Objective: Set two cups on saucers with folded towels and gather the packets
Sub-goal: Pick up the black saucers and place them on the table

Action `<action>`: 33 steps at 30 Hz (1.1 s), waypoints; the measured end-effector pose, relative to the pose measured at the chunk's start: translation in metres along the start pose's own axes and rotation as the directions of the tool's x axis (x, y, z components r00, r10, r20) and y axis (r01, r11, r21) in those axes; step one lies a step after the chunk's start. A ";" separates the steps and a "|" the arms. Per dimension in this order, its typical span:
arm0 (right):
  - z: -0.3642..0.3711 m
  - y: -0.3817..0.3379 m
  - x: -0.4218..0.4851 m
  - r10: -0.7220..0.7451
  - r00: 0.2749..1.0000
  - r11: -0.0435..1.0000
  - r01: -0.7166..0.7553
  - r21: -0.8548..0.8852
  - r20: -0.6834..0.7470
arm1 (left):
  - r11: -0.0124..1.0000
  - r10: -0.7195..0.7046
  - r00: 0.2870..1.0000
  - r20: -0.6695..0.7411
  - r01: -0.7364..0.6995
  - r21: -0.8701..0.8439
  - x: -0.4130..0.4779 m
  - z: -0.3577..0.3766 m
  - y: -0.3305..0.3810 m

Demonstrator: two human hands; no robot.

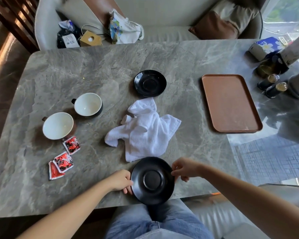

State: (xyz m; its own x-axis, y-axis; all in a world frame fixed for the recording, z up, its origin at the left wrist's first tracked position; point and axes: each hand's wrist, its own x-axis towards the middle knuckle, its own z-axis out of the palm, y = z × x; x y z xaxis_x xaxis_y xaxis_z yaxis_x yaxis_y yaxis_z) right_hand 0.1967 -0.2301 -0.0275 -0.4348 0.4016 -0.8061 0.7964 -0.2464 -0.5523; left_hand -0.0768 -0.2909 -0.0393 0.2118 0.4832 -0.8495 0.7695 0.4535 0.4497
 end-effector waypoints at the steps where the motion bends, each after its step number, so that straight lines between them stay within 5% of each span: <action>1: 0.001 0.001 0.000 0.005 1.000 1.000 -0.005 0.007 -0.011 | 1.000 -0.001 1.000 0.004 0.001 0.003 0.001 -0.001 0.000; 33: -0.018 0.003 0.019 0.019 0.993 0.990 -0.002 0.141 -0.116 | 0.997 -0.079 0.984 -0.161 0.078 -0.015 0.020 -0.013 0.013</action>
State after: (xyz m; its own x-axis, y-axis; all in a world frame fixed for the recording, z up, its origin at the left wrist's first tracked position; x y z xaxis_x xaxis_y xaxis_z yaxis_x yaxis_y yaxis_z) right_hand 0.1988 -0.2072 -0.0402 -0.3684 0.4962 -0.7862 0.7301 -0.3691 -0.5750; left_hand -0.0704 -0.2655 -0.0465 0.0504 0.5604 -0.8267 0.7747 0.5005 0.3864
